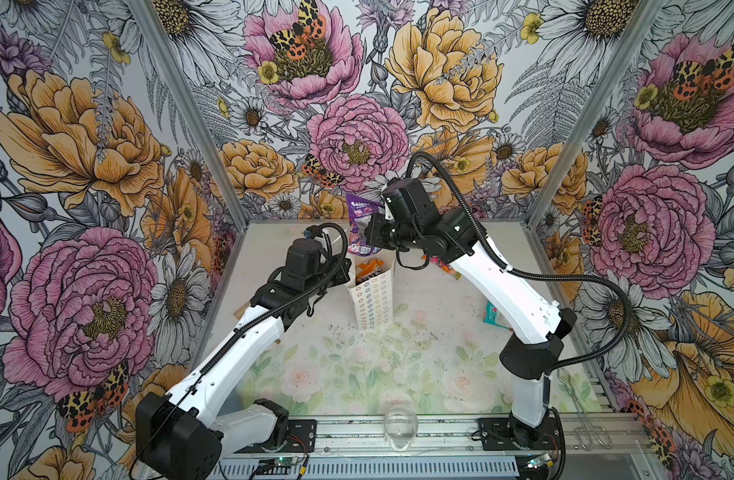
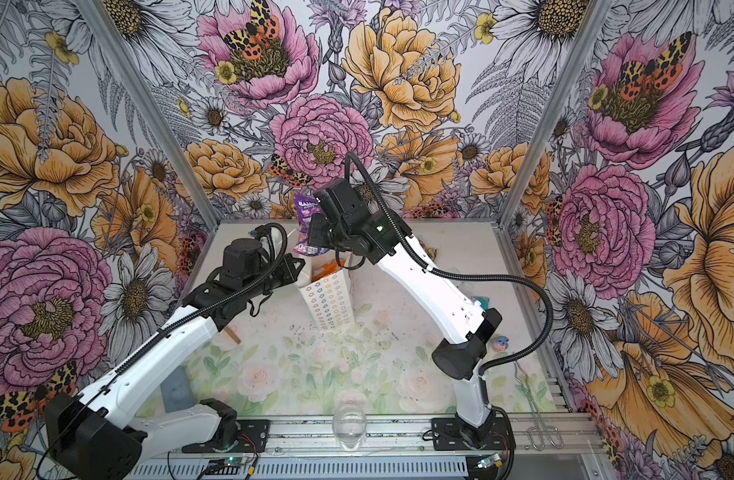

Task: Place the snacks into the paper bag
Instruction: 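Lower the purple packet into the bag held by the left gripper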

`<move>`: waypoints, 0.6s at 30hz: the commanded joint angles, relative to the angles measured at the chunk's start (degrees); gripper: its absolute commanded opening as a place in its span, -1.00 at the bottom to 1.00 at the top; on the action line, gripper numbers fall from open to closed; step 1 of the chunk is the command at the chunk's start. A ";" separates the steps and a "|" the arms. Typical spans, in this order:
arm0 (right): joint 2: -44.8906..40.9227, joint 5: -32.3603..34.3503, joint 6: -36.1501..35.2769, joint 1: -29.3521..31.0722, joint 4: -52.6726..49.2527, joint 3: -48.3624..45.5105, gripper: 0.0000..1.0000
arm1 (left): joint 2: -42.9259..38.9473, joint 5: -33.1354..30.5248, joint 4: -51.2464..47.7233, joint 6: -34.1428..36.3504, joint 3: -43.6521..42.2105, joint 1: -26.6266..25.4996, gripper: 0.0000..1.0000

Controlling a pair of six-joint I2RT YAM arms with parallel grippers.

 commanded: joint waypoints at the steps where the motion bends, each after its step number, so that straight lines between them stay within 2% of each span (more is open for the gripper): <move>1: -1.05 0.64 0.81 -0.64 2.33 -1.52 -1.00 | -1.74 -1.59 2.74 -0.94 -0.26 0.44 -1.00; 10: -3.32 1.55 1.16 -1.09 2.33 -7.56 -1.00 | -1.18 -1.76 2.83 -1.47 -0.06 0.39 -1.00; 18: -3.49 0.53 1.56 -1.10 2.33 -8.55 -1.00 | -0.66 -1.56 2.94 -1.62 0.37 0.12 -1.00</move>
